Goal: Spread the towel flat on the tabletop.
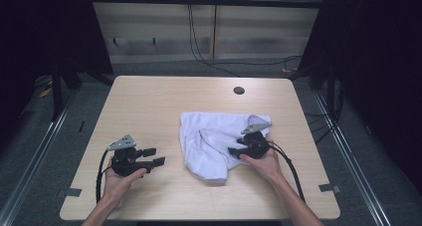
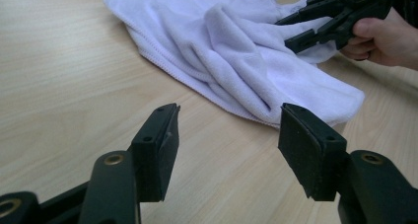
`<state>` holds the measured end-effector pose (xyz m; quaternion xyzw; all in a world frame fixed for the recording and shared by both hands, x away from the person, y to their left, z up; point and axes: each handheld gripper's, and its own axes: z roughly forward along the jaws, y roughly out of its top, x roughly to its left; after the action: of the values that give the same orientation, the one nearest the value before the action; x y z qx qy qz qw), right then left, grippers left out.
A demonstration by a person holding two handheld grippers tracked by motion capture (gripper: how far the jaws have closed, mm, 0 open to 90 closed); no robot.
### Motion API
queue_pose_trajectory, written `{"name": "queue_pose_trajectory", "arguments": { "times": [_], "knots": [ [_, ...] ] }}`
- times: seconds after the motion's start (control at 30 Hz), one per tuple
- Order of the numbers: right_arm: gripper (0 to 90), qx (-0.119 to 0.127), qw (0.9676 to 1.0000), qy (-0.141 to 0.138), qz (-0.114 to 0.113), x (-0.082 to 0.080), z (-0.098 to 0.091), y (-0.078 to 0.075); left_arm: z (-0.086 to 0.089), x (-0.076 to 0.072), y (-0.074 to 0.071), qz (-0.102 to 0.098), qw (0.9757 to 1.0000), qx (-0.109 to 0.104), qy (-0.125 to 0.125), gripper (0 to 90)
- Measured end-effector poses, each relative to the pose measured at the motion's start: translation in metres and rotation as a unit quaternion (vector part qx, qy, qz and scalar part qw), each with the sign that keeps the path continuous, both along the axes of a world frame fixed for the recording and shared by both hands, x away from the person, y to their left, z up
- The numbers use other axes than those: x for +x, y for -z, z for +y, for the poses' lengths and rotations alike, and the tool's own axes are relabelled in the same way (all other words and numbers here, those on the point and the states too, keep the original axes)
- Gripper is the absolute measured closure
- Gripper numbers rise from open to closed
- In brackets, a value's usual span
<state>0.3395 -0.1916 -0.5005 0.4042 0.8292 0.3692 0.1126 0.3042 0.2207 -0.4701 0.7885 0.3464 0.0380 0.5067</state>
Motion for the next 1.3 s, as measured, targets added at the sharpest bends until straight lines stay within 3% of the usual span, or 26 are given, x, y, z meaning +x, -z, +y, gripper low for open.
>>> {"name": "queue_pose_trajectory", "arguments": {
  "times": [0.03, 0.1, 0.23, 0.27, 0.3, 0.4, 0.5, 0.6, 0.67, 0.7, 0.77, 0.87, 0.9, 0.93, 1.0, 1.03, 1.1, 1.3],
  "knots": [
    [64.1, 0.009, 0.9999, -0.005, 0.004, -0.001, 0.0, 0.0, -0.002, 0.002, -0.001, -0.003, 1.0, 0.002, 0.002, 40.7],
    [70.0, 0.012, 0.9999, -0.007, -0.002, -0.004, 0.003, 0.001, -0.009, 0.007, -0.002, -0.003, 1.0, -0.005, 0.007, 40.9],
    [74.6, 0.02, 0.9994, -0.027, 0.007, -0.005, 0.009, 0.001, -0.028, 0.019, -0.005, -0.005, 0.9996, 0.0, 0.028, 39.9],
    [75.2, 0.019, 0.9992, -0.035, 0.005, -0.006, 0.011, 0.001, -0.032, 0.018, -0.008, -0.017, 0.9993, 0.011, 0.03, 38.9],
    [75.7, 0.018, 0.9986, -0.05, 0.007, -0.007, 0.013, 0.0, -0.032, 0.017, -0.01, -0.026, 0.9989, 0.012, 0.037, 38.5],
    [76.2, 0.027, 0.9965, -0.079, 0.009, -0.011, 0.021, 0.001, -0.031, 0.014, -0.013, -0.029, 0.9989, 0.004, 0.037, 39.0],
    [76.3, 0.034, 0.9927, -0.115, 0.008, -0.017, 0.036, 0.002, -0.031, 0.018, -0.009, -0.026, 0.9991, 0.011, 0.03, 40.5],
    [75.8, 0.043, 0.9849, -0.167, 0.017, -0.024, 0.052, 0.002, -0.036, 0.02, -0.005, -0.023, 0.9989, 0.015, 0.039, 35.4],
    [71.7, 0.044, 0.9835, -0.175, 0.016, -0.027, 0.057, 0.001, -0.043, 0.022, 0.002, -0.011, 0.9983, 0.037, 0.045, 33.0],
    [66.1, 0.048, 0.9836, -0.173, 0.021, -0.028, 0.056, 0.0, -0.046, 0.024, 0.009, -0.004, 0.9965, 0.064, 0.053, 33.6],
    [53.2, 0.065, 0.9851, -0.156, 0.029, -0.026, 0.051, -0.004, -0.046, 0.024, 0.016, 0.01, 0.9942, 0.085, 0.066, 54.3],
    [51.9, 0.086, 0.9852, -0.148, 0.013, -0.028, 0.037, -0.018, -0.045, 0.022, 0.019, 0.021, 0.9925, 0.096, 0.072, 77.0],
    [52.4, 0.094, 0.9856, -0.141, 0.003, -0.029, 0.031, -0.024, -0.045, 0.021, 0.021, 0.025, 0.9918, 0.101, 0.075, 79.6],
    [55.5, 0.093, 0.988, -0.123, -0.008, -0.03, 0.023, -0.029, -0.045, 0.019, 0.022, 0.028, 0.9912, 0.102, 0.08, 82.7],
    [57.6, 0.061, 0.9944, -0.082, -0.028, -0.027, 0.009, -0.032, -0.048, 0.013, 0.024, 0.025, 0.9886, 0.116, 0.092, 84.0],
    [58.8, 0.056, 0.9958, -0.065, -0.031, -0.026, 0.0, -0.031, -0.049, 0.009, 0.024, 0.028, 0.9883, 0.117, 0.094, 84.2],
    [57.3, 0.058, 0.9969, -0.048, -0.024, -0.022, -0.012, -0.025, -0.052, 0.001, 0.024, 0.018, 0.9853, 0.13, 0.11, 84.1],
    [40.8, 0.053, 0.9977, -0.029, -0.031, -0.013, -0.012, -0.018, -0.059, -0.013, 0.024, 0.034, 0.9838, 0.118, 0.13, 80.5]
  ]
}}
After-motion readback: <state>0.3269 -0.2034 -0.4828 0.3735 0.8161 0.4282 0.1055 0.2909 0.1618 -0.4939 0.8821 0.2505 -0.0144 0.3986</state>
